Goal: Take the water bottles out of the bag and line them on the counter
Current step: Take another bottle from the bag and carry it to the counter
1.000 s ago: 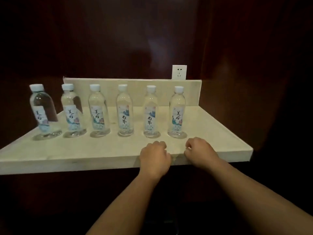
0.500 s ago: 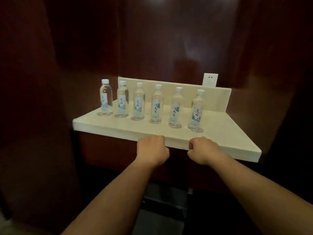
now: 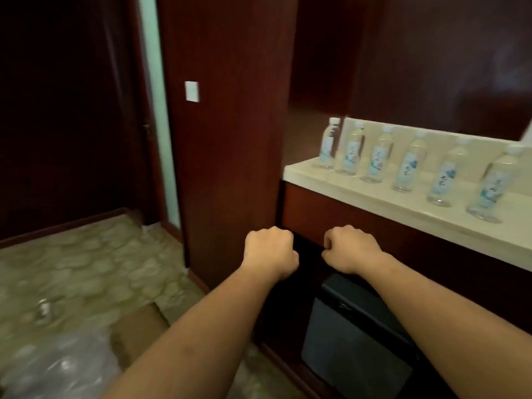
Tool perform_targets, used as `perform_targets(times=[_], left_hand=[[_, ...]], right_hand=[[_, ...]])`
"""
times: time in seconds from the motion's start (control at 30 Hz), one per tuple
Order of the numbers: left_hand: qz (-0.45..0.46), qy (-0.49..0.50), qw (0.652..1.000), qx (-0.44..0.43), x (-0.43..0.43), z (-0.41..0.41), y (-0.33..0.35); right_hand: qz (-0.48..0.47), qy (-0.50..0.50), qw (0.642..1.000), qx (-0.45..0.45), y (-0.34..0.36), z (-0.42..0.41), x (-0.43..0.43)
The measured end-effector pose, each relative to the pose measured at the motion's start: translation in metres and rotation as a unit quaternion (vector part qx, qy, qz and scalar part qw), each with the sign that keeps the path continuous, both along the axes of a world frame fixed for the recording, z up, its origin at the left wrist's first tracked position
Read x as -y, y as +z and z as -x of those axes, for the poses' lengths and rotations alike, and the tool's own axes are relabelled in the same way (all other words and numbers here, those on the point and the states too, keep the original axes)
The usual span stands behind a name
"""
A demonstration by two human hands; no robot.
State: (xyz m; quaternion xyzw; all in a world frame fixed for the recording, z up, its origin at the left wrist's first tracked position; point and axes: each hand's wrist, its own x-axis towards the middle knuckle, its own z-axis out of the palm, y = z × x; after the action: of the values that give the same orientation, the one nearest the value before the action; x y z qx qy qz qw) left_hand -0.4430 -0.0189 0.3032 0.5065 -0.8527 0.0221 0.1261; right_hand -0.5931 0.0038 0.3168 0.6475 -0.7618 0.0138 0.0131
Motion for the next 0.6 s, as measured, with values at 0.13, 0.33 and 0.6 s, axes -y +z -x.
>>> perform_targets(times=[0.13, 0.33, 0.6], left_hand=[[-0.018, 0.083, 0.996, 0.015, -0.005, -0.089, -0.018], [-0.067, 0.163, 0.984, 0.028, -0.029, -0.221, -0.055], [-0.15, 0.223, 0.96, 0.085, -0.063, -0.366, -0.129]], right_hand=[[-0.003, 0.072, 0.997, 0.016, -0.011, -0.085, 0.012], [-0.04, 0.154, 0.987, 0.029, -0.055, -0.222, 0.02], [-0.121, 0.251, 0.958, 0.071, -0.144, -0.389, 0.005]])
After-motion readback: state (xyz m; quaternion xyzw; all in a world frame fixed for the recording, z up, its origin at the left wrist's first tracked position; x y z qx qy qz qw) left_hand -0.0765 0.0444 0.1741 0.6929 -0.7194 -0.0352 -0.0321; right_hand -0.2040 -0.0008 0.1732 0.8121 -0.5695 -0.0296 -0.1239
